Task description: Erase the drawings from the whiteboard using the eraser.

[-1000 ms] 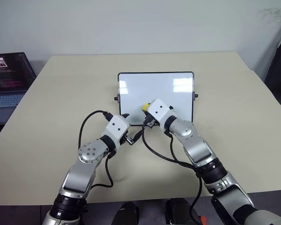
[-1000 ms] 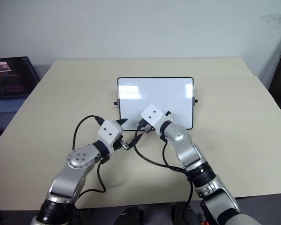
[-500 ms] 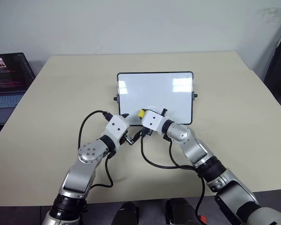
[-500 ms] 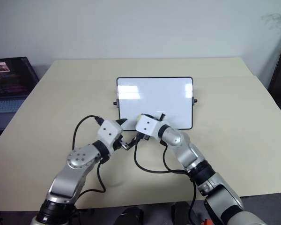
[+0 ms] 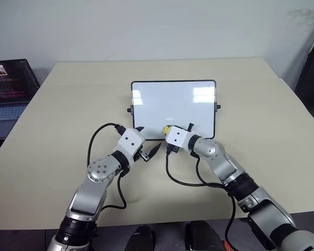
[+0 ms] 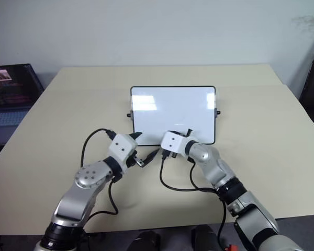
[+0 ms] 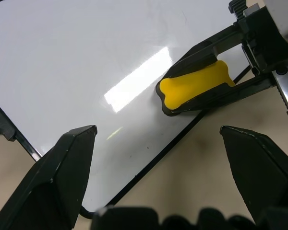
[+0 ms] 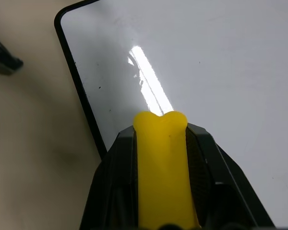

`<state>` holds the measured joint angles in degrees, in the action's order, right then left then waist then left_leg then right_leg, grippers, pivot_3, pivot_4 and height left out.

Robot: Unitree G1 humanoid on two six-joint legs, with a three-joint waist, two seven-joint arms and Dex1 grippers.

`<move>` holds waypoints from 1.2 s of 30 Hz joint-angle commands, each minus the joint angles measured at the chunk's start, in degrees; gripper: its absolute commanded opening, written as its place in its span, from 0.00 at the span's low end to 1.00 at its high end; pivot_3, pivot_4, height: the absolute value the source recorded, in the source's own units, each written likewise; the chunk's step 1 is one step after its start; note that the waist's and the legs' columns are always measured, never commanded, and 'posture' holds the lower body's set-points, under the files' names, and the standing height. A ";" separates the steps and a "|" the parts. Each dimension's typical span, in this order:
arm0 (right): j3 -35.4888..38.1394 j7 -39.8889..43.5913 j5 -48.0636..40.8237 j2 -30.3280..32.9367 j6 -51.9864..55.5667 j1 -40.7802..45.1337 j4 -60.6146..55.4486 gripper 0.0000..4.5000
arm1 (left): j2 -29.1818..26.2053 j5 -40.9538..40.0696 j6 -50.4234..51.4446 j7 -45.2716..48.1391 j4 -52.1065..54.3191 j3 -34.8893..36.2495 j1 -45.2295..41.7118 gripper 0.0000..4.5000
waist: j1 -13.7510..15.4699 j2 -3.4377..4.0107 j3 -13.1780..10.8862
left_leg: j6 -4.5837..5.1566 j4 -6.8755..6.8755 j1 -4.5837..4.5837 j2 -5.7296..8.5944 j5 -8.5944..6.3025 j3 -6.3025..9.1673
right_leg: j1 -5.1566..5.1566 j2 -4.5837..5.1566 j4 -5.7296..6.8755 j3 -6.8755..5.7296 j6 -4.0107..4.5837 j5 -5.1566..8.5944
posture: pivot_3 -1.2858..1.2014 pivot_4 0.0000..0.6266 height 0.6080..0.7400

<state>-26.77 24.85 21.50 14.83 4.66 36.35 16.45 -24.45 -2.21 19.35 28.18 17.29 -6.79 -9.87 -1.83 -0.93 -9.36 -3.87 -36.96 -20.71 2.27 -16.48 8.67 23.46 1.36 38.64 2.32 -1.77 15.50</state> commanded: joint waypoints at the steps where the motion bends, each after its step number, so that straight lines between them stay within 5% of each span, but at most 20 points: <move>1: 1.49 -0.16 1.18 1.07 1.92 -0.21 0.37 0.24 | 0.15 0.01 -1.00 -0.09 0.54 0.53 -1.39 1.00 | 0.05 -0.01 0.00 | 0.01 0.00 0.03 0.00 0.00 0.00 | -0.03 0.00 0.01 0.00 0.00 0.00 | 0.52 0.24 1.00; 22: 5.30 1.30 0.09 9.25 2.09 -4.56 -1.12 0.24 | 0.46 -0.11 0.01 -0.46 1.26 0.51 -1.63 1.00 | 0.23 -0.04 0.03 | 0.05 -0.04 0.34 0.02 0.00 -0.03 | -0.32 0.00 0.06 0.02 -0.02 0.01 | 0.52 0.24 1.00; 36: 3.76 0.82 -0.08 1.32 4.21 -1.27 -2.93 0.24 | 0.25 -0.19 -0.48 0.40 0.19 0.34 -2.92 1.00 | -0.59 -0.04 0.02 | 0.03 0.00 0.47 -0.04 0.05 -0.17 | -0.30 -0.06 0.17 0.14 0.01 -0.04 | 0.52 0.24 1.00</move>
<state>-23.24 26.07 21.21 16.84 8.52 33.48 13.13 -24.07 -2.27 19.61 28.35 16.09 -6.87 -11.96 -2.42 -0.97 -9.34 -3.84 -36.97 -20.23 2.23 -16.43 8.49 23.16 1.30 38.82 2.46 -1.76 15.46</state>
